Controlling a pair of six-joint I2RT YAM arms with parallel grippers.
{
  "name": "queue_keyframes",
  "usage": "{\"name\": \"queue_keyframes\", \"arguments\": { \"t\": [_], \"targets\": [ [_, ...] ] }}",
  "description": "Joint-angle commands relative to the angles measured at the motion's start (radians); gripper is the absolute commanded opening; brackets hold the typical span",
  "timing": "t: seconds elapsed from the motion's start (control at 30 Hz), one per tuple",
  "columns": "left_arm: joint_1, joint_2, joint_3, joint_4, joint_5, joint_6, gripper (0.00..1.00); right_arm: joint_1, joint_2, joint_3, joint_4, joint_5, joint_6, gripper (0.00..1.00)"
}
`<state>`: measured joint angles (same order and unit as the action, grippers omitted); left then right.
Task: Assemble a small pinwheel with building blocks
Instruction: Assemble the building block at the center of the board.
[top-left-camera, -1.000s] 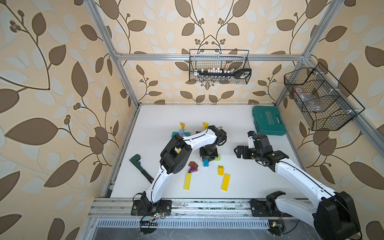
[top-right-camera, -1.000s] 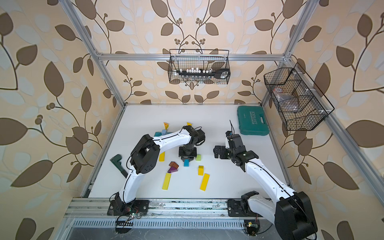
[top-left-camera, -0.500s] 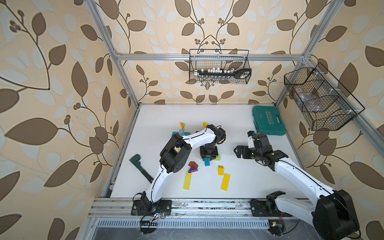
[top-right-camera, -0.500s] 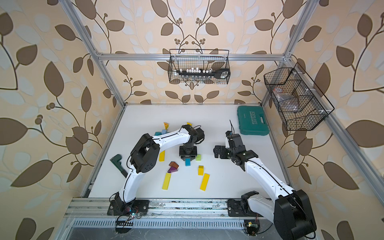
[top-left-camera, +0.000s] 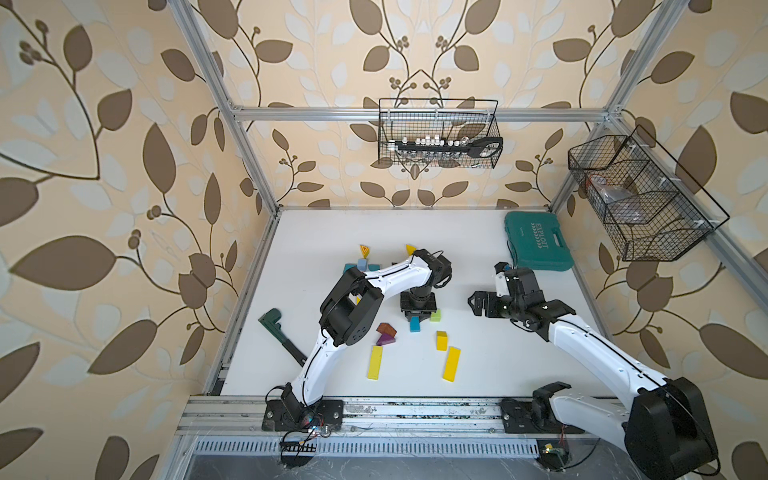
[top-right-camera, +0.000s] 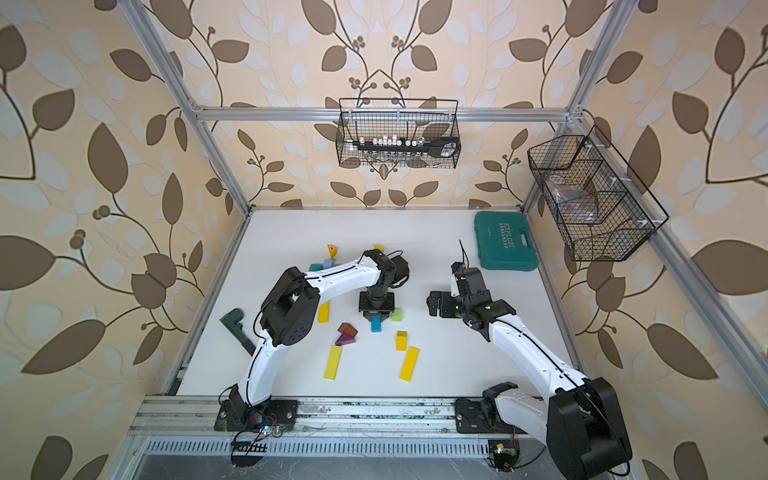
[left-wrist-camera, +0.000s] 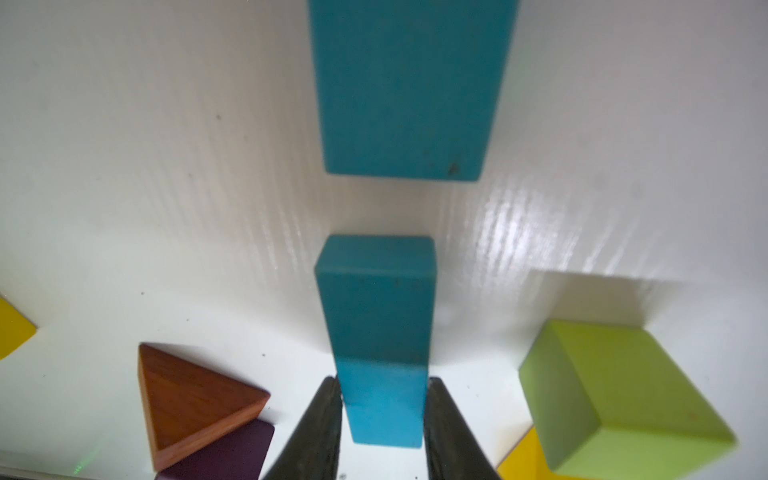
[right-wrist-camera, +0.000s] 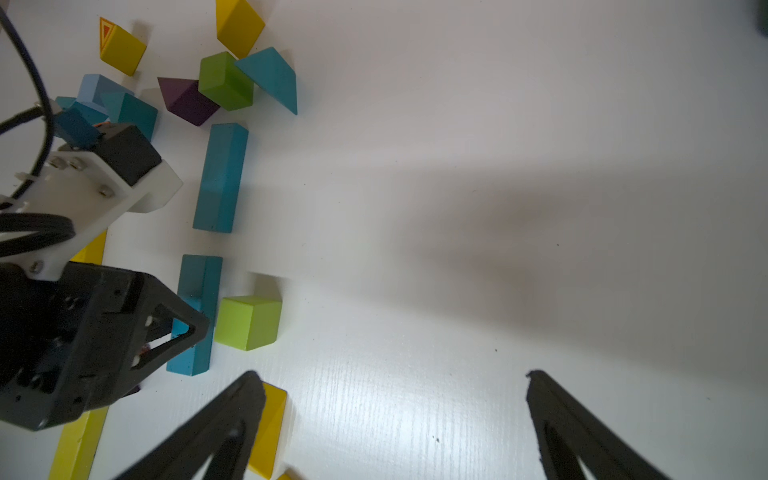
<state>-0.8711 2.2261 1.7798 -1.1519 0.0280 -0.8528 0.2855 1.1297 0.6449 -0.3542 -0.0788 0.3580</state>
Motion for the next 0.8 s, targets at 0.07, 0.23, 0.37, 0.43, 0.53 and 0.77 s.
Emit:
{"name": "queue_keyframes", "arguments": {
  "t": [0.07,0.23,0.37,0.43,0.53,0.77],
  "targets": [
    [0.010,0.023,0.009,-0.020,-0.014,0.029,0.34,-0.005,0.011,0.013,0.010,-0.011,-0.009,1.00],
    [0.016,0.027,0.005,-0.017,-0.017,0.039,0.31,-0.006,0.022,0.018,0.013,-0.013,-0.009,1.00],
    [0.024,0.032,0.007,-0.011,-0.013,0.040,0.28,-0.006,0.025,0.019,0.014,-0.013,-0.008,1.00],
    [0.029,0.036,0.009,-0.011,-0.012,0.040,0.28,-0.006,0.028,0.021,0.014,-0.011,-0.009,1.00],
    [0.033,0.042,0.016,-0.009,-0.010,0.046,0.28,-0.005,0.031,0.022,0.016,-0.010,-0.010,1.00],
    [0.039,0.059,0.054,-0.017,-0.009,0.059,0.29,-0.007,0.045,0.024,0.021,-0.014,-0.006,1.00]
  ]
}}
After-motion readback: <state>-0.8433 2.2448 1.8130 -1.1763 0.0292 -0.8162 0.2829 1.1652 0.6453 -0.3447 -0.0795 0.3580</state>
